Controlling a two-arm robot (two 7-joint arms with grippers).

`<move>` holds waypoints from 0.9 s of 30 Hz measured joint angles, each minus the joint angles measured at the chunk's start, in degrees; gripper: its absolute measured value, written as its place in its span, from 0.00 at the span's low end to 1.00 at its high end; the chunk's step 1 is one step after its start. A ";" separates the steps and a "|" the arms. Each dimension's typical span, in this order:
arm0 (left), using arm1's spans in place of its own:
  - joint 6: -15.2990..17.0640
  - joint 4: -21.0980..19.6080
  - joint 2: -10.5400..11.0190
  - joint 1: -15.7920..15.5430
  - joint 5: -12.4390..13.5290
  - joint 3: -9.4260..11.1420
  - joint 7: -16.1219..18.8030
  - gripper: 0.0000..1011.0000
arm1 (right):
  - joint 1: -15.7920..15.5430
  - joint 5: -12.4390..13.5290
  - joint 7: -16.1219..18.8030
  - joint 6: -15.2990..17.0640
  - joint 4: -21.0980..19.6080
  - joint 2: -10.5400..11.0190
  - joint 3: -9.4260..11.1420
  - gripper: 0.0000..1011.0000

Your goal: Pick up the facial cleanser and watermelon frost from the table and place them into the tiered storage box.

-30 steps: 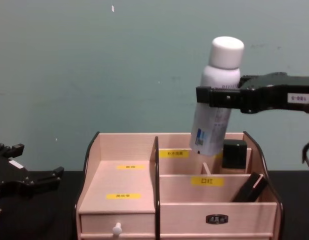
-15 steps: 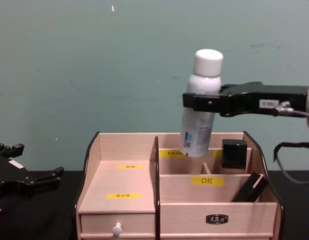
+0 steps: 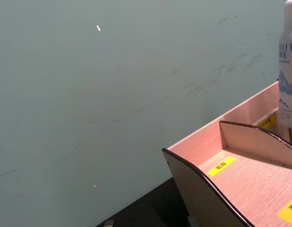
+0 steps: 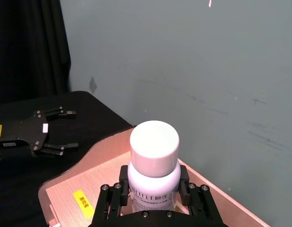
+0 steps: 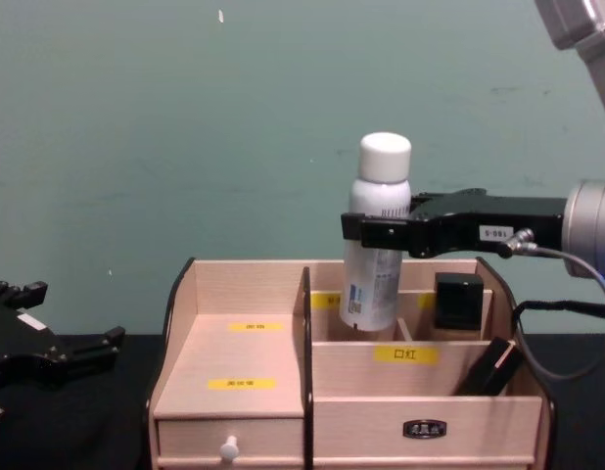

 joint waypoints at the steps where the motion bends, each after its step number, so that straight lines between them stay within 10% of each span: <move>1: 0.00 0.00 0.00 0.00 0.00 0.00 0.00 1.00 | 0.12 -0.09 0.04 -0.07 0.31 -0.12 -0.04 0.61; 27: 0.00 0.00 0.00 0.00 0.00 0.00 0.00 1.00 | 2.40 -2.24 1.48 -3.63 7.31 -3.00 -0.30 0.61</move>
